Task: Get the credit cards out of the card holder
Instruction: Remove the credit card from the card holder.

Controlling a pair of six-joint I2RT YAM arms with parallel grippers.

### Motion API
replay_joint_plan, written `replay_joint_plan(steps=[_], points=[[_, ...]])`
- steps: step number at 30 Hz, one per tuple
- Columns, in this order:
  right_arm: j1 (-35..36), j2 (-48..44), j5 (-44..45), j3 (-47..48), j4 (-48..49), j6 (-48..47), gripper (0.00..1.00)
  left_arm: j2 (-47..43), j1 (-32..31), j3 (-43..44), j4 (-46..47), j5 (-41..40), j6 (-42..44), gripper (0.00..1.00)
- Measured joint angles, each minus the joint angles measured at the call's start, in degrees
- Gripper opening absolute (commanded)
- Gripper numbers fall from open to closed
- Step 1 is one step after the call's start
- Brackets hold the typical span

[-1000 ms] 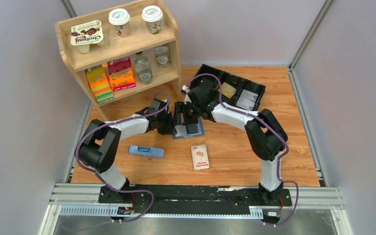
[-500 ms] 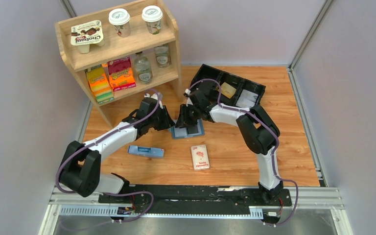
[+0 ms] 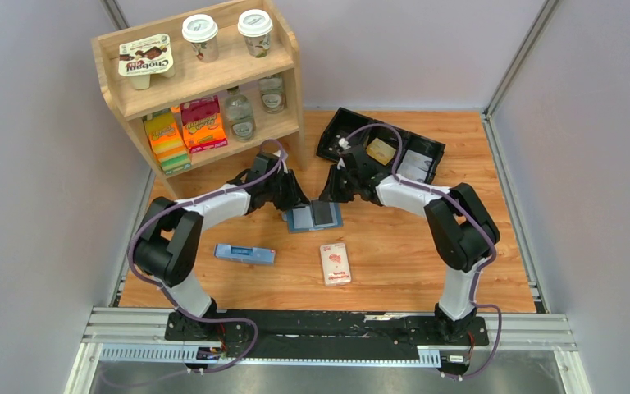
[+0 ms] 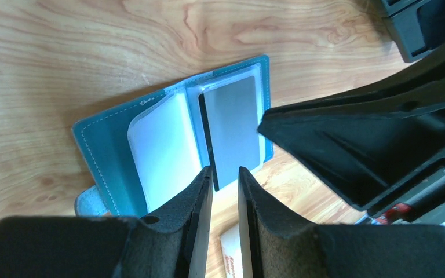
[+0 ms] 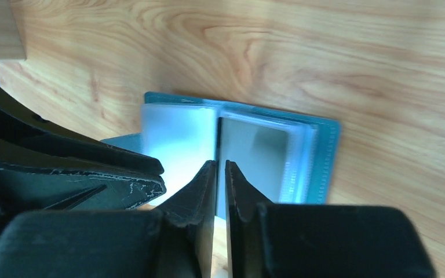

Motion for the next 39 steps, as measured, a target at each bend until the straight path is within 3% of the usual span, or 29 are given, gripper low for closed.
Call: replay_joint_plan(steps=[10, 27, 39], points=[[-1.8, -0.6, 1.2, -2.9, 0.2, -1.3, 0.28, 6.5, 0.0, 0.5, 0.1, 2.6, -1.7, 0.36], [-1.8, 0.5, -2.1, -4.5, 1.2, -1.8, 0.29, 8.4, 0.5, -3.5, 9.1, 6.1, -6.1, 0.42], [-1.9, 0.8, -3.2, -5.0, 2.4, -1.7, 0.29, 8.2, 0.7, -7.1, 16.7, 7.3, -9.6, 0.3]])
